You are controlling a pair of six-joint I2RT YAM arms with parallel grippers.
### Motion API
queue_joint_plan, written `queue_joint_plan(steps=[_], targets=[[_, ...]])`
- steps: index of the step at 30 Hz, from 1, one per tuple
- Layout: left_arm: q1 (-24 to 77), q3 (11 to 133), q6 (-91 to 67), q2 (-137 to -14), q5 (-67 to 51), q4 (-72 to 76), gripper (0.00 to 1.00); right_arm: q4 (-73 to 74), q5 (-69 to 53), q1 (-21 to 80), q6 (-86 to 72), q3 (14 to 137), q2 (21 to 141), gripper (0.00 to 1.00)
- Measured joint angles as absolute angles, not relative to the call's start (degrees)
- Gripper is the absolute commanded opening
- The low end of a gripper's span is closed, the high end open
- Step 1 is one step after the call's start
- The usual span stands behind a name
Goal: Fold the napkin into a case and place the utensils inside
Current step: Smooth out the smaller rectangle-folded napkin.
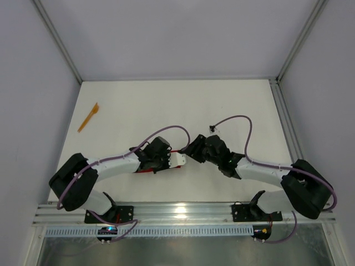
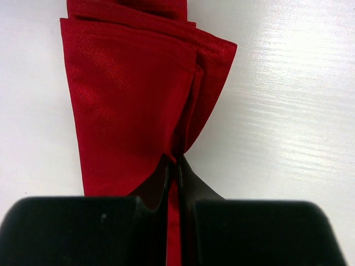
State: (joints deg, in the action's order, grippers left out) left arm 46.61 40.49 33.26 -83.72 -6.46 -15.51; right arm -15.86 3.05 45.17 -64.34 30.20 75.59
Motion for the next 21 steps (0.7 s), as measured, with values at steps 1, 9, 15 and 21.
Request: queue_joint_plan(steps=[1, 9, 15, 21], targets=[[46.6, 40.5, 33.2, -83.7, -6.5, -15.5, 0.02, -16.4, 2.9, 45.2, -64.6, 30.2, 75.5, 0.42], [46.6, 40.5, 33.2, -83.7, -6.4, -15.5, 0.03, -20.1, -2.7, 45.2, -67.0, 32.3, 87.9, 0.39], [46.6, 40.5, 32.8, -83.7, -6.4, -15.5, 0.0, -21.5, -5.8, 45.2, -67.8, 34.2, 93.8, 0.43], [46.6, 40.5, 31.9, -83.6, -6.5, -15.5, 0.0, -21.8, -6.6, 45.2, -67.6, 35.4, 95.2, 0.43]])
